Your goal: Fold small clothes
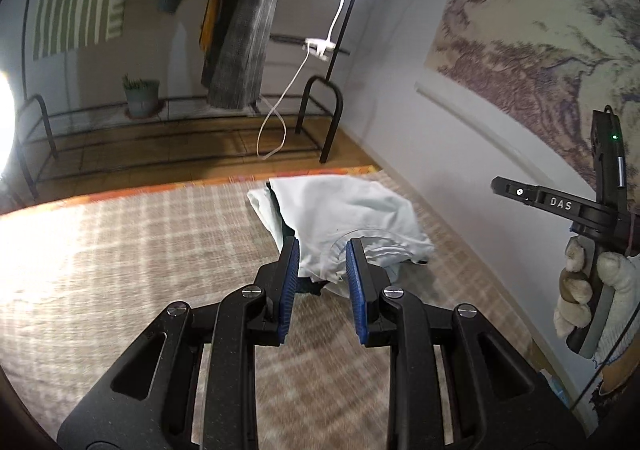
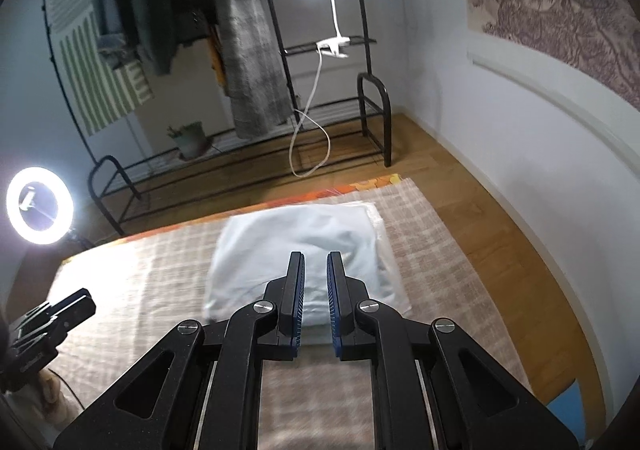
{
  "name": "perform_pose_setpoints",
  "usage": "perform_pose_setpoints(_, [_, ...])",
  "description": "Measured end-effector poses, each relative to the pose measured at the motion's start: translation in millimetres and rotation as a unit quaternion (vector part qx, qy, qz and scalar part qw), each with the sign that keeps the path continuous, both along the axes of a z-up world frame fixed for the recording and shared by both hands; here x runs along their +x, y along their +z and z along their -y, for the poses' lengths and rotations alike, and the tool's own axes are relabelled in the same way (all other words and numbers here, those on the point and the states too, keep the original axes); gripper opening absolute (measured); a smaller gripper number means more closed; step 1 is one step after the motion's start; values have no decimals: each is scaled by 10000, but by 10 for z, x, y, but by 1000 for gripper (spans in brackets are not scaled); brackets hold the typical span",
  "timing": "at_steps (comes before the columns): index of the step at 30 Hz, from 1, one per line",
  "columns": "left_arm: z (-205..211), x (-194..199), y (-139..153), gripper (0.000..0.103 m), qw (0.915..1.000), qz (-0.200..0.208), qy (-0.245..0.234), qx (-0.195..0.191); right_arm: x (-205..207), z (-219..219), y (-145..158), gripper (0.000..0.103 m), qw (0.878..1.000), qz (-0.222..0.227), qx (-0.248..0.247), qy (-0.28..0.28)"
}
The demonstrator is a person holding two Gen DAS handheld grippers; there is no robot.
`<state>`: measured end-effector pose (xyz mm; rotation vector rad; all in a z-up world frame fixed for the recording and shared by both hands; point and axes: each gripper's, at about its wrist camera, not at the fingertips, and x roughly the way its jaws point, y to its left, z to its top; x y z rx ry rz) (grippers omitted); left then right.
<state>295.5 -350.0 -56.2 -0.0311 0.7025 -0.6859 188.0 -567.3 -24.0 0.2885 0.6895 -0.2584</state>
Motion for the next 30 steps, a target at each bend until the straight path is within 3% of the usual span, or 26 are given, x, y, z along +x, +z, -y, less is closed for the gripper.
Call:
perform_pose_setpoints(2, [-158, -190, 138, 23, 9999, 116, -26, -45, -126, -180, 89, 10, 10000, 56, -62, 6])
perform_pose_setpoints(3, [-223, -265, 185, 28, 9998, 159, -35, -63, -194, -277, 128, 11, 9999, 90, -94, 28])
perform_pose_setpoints(4, [-300, -353, 233, 40, 9997, 217, -53, -83, -271, -380, 160, 15, 9998, 129, -132, 38])
perform_pose_setpoints(6, [-428, -508, 312, 47, 9994, 318, -62, -134, -409, -571, 210, 30, 9995, 197, -230, 42])
perform_pose_setpoints(12, [-816, -976, 430, 50, 9981, 573, -181, -97, -812, -1097, 276, 33, 9984, 379, -407, -16])
perform_pose_setpoints(16, [-1024, -1229, 420, 62, 9975, 664, -242, -79, -1016, -1313, 272, 45, 9977, 572, -326, -149])
perform_pose_setpoints(19, [-1184, -1370, 362, 71, 9973, 675, -289, -68, -1096, -1461, 231, 45, 9974, 621, -321, -201])
perform_pose_setpoints(21, [-1255, -1438, 314, 75, 9974, 653, -308, -53, -1133, -1559, 195, 47, 9974, 621, -316, -196])
perform_pose_setpoints(24, [-1339, -1522, 243, 76, 9971, 701, -285, 4, -1175, -1733, 119, 60, 9969, 633, -429, -181])
perform_pose_setpoints(30, [-1452, -1608, 109, 85, 9968, 763, -249, 11, -1153, -1964, -55, 69, 9968, 560, -547, -160])
